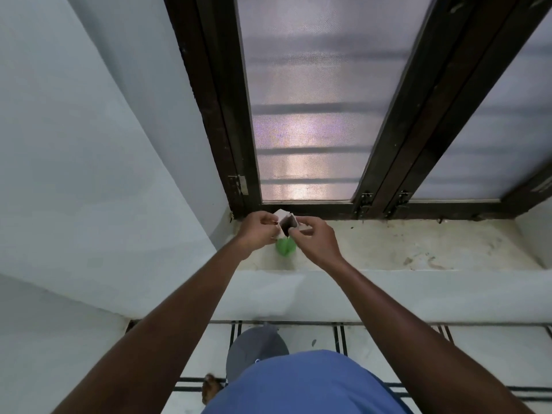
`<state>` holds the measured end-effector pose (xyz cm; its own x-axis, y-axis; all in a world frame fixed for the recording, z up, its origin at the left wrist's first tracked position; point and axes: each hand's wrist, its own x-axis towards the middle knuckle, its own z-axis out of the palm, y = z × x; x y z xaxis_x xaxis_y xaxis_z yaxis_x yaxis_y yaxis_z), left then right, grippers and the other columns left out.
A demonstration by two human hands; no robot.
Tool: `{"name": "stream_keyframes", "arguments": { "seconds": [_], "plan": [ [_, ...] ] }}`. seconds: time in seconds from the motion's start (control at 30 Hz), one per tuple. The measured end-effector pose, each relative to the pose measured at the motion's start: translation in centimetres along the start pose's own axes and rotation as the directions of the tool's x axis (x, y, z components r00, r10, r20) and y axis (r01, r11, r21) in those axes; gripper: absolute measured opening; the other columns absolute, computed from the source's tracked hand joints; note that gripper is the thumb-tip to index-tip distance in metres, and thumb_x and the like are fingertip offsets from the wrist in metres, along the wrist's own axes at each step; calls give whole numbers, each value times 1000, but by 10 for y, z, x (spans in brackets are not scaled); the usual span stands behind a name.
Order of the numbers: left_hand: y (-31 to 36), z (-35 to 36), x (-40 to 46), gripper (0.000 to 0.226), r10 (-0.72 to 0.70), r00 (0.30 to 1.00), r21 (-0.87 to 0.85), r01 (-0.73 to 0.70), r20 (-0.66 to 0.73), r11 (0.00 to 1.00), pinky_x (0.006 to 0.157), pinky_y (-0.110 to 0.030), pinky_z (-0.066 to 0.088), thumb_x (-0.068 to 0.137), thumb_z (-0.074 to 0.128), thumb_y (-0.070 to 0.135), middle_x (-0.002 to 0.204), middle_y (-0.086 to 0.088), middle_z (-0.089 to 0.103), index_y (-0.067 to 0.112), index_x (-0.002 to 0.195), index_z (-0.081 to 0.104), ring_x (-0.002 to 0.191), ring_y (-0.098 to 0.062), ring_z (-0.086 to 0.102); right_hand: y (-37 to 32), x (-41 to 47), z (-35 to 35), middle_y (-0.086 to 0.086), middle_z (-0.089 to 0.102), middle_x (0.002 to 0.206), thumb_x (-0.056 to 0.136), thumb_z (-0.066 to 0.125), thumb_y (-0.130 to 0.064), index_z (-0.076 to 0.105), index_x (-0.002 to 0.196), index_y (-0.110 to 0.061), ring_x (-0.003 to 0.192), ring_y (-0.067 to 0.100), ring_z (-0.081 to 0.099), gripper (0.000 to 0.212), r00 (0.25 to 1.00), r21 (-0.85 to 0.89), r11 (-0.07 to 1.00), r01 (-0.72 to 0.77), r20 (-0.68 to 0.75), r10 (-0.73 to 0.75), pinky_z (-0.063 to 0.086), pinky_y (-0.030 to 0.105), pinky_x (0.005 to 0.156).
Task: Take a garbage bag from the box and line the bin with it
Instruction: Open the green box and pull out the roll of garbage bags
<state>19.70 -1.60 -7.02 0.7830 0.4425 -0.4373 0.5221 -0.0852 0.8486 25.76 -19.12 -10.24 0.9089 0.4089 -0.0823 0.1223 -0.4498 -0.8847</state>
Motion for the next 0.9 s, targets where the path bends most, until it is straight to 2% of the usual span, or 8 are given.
{"name": "stream_keyframes", "arguments": {
  "seconds": [0.13,0.27,0.33,0.43,0.57,0.63,0.77,0.9],
  "plan": [
    [-14,-6,-4,27,41,999,99,-43,22,994,84,-35,66,97,79,17,118,-7,76,13,124,75,109,-24,74,7,-5,8,-9,64,138,83,90,-60,71,142,-31,118,9,67,68,996,-50,996,72,51,-70,61,30,98],
    [-16,-9,-8,12,169,973,276,-121,-157,953,78,-22,51,98,75,20,111,-1,74,17,110,78,107,-22,72,7,-3,10,-8,71,130,88,91,-40,72,139,-33,115,11,69,56,995,-91,992,85,56,-80,63,42,101],
    [-10,-10,-12,10,390,899,451,-270,-197,851,79,-13,42,97,74,25,118,2,66,22,106,78,109,-17,64,5,-4,10,-10,72,127,90,89,-37,72,139,-34,114,10,69,53,995,-96,992,84,58,-78,62,43,100],
    [4,-7,-8,15,589,808,727,-401,-7,558,102,-35,44,94,77,42,137,8,59,31,102,85,128,-17,49,4,-6,11,-11,74,127,90,87,-43,70,140,-38,114,9,70,53,993,-119,987,107,62,-101,62,42,100],
    [25,6,-1,22,381,915,839,-307,131,449,119,-53,31,92,77,50,166,8,45,32,100,88,150,-25,35,3,-9,11,-8,75,131,91,87,-39,69,144,-35,116,12,71,56,992,-130,985,112,70,-104,63,41,100],
    [30,11,3,25,312,942,860,-260,126,439,116,-53,34,93,76,48,156,6,55,28,100,88,144,-27,42,2,-10,10,-8,76,131,93,86,-37,70,144,-32,117,13,71,55,991,-129,984,124,69,-115,63,40,100],
    [39,15,9,24,335,941,848,-213,44,485,92,-47,43,89,74,42,98,4,69,21,79,81,104,-26,64,2,-11,5,-6,76,135,94,87,-35,68,147,-29,119,16,72,56,991,-119,985,123,71,-115,62,39,101],
    [41,20,7,29,305,949,867,-216,78,449,92,-47,48,86,77,52,115,7,76,24,81,80,98,-20,67,4,-9,7,-7,76,135,95,86,-33,66,149,-30,119,15,73,57,992,-121,986,115,75,-106,64,44,101]
  ]
}}
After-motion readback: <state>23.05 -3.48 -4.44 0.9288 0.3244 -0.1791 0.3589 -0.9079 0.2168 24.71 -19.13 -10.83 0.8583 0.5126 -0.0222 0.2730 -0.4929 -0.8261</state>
